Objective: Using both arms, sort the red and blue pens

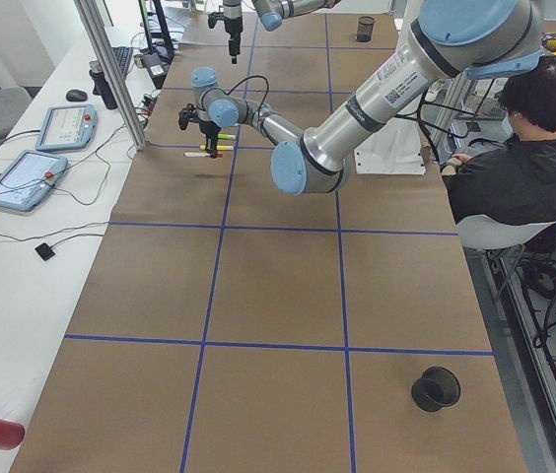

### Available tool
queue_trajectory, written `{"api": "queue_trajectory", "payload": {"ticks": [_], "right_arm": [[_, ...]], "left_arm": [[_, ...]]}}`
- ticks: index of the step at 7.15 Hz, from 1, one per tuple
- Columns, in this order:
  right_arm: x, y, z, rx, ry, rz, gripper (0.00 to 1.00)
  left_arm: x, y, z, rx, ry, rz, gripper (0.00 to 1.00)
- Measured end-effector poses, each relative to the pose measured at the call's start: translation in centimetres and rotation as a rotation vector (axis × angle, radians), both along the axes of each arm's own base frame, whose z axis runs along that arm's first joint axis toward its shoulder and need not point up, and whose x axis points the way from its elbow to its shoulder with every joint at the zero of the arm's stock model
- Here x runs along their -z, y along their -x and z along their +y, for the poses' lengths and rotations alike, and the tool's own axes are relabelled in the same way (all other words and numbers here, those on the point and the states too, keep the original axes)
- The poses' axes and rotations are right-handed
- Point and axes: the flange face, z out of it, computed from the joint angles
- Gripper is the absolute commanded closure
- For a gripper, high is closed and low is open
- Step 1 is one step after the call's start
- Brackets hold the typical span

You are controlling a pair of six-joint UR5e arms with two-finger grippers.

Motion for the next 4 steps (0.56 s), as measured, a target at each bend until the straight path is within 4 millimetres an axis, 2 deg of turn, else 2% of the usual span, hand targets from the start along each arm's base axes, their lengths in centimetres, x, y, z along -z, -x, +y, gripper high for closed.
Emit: {"api": "queue_trajectory", "payload": {"ticks": [2, 4], "right_arm": [[3.2, 7.4, -0.9, -0.014, -0.002, 0.018, 0.02], [3.7, 12.0, -1.7, -0.058, -0.013, 0.014, 0.02]], "left_arm": [[-1.4, 4.4, -1.7, 0.036, 0.038, -0.003, 1.0], [-5.4, 10.3, -1.8, 0.063, 0.117, 0.003, 1.0]]}}
